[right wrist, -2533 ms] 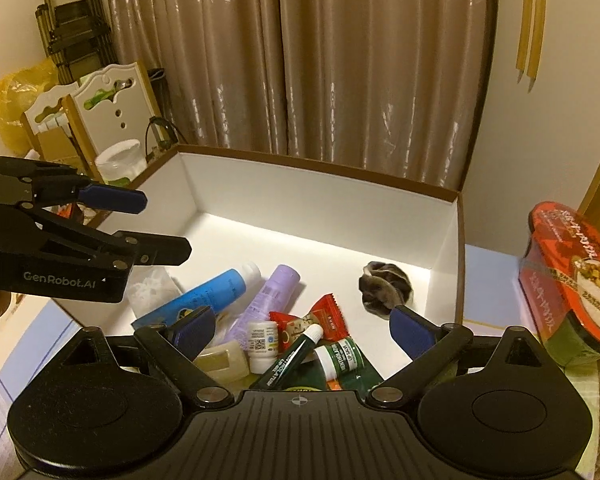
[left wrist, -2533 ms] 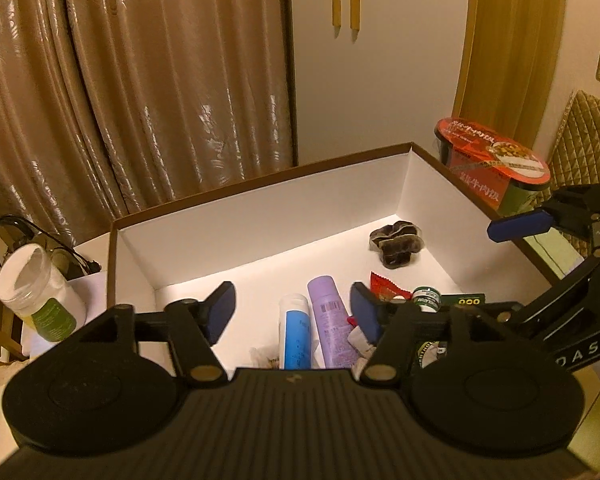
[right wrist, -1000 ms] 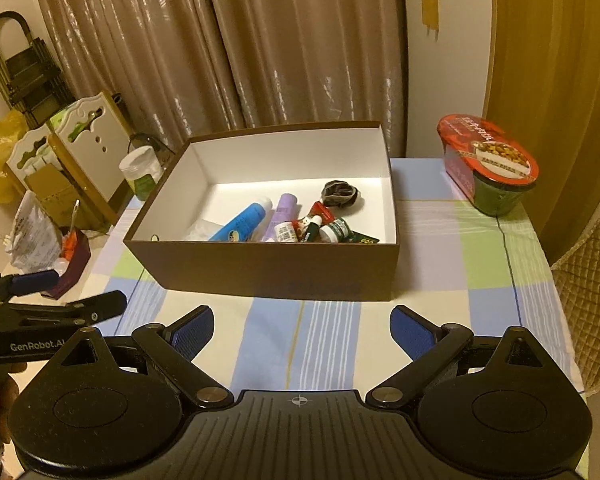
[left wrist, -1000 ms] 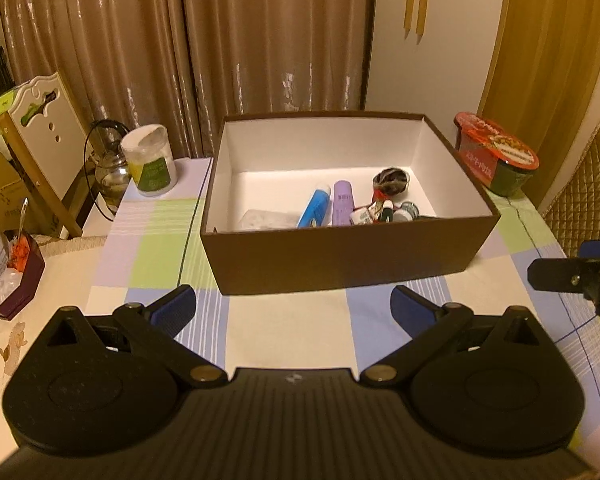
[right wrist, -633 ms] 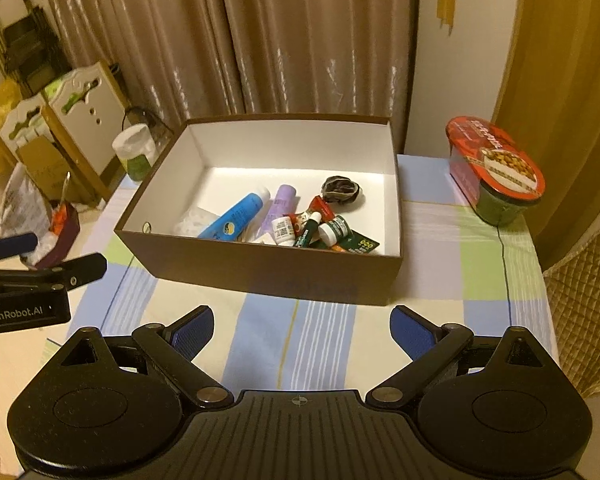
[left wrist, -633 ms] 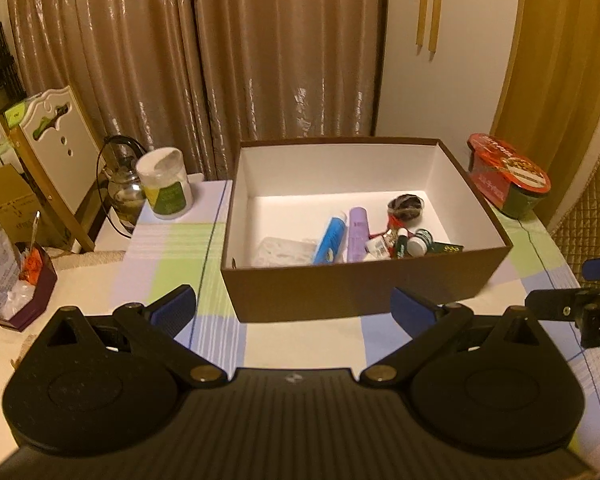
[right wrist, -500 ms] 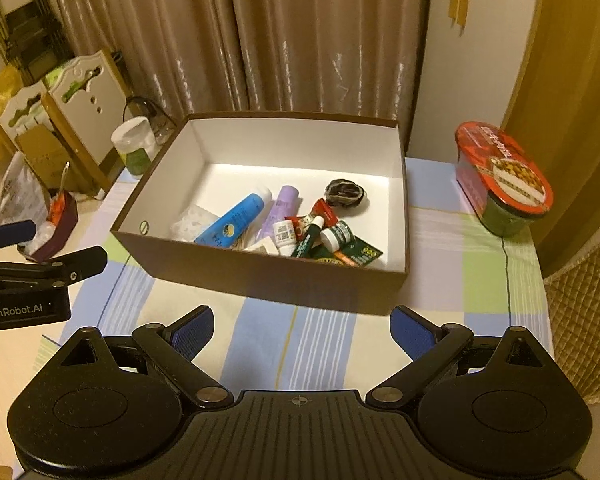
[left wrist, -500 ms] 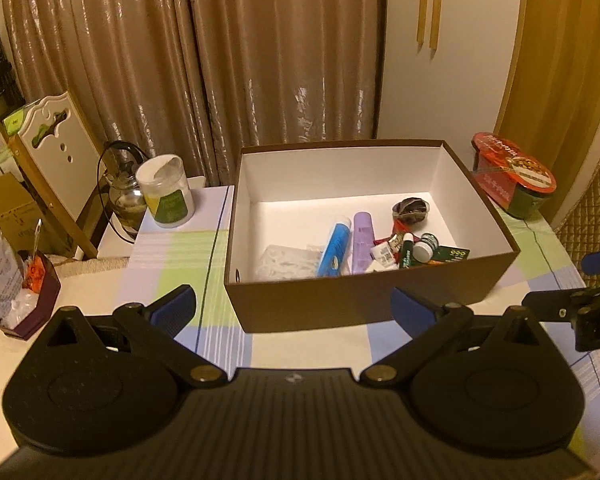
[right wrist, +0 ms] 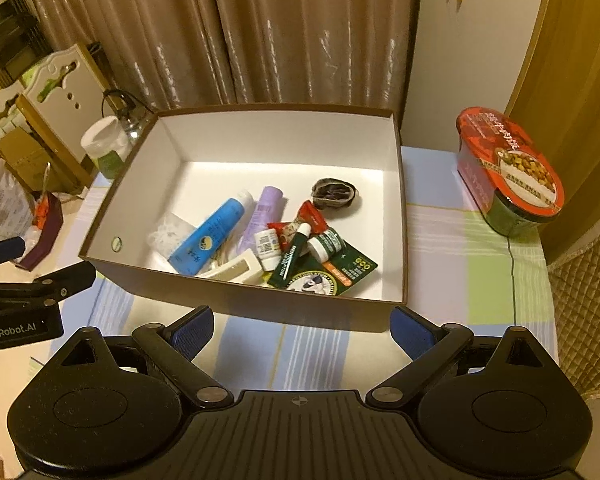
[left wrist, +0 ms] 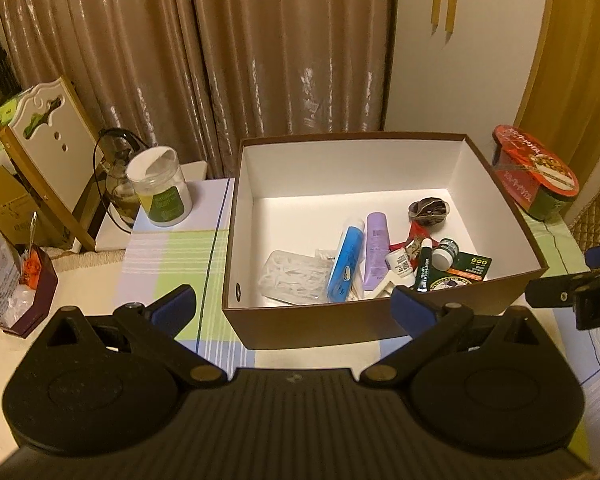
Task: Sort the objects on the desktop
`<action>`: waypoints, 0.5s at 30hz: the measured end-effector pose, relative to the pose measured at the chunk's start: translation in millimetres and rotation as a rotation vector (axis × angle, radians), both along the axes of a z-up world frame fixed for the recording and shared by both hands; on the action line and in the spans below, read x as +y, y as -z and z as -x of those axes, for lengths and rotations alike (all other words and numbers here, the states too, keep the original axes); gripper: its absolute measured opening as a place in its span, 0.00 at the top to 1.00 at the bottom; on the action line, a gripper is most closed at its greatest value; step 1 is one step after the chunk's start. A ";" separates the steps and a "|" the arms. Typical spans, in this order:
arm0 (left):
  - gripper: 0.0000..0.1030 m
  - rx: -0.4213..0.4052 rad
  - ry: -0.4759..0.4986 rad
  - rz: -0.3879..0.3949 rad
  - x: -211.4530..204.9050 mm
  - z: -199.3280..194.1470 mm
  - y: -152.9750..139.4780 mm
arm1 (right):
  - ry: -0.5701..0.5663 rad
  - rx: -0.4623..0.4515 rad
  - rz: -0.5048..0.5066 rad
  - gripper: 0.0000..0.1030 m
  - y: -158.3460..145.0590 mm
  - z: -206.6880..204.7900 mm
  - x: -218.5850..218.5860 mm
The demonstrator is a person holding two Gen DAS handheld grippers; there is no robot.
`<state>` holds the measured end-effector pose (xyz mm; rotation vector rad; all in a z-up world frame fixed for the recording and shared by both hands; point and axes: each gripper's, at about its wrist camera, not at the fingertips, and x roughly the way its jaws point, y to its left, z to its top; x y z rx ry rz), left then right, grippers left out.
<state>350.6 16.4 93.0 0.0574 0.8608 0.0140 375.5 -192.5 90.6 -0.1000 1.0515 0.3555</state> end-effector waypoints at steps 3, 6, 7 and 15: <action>0.01 0.013 -0.008 0.005 -0.3 -5.6 5.7 | -0.007 0.012 0.016 0.06 5.8 -4.1 0.5; 0.01 0.020 -0.016 0.007 -0.7 -9.2 10.1 | -0.007 0.021 0.022 0.06 11.3 -7.0 -0.5; 0.01 0.022 -0.017 0.007 -1.0 -10.2 11.4 | -0.006 0.023 0.023 0.06 13.0 -8.0 -0.7; 0.01 0.036 -0.023 0.015 -4.8 -12.0 19.8 | -0.007 0.037 0.032 0.06 22.1 -10.0 -2.4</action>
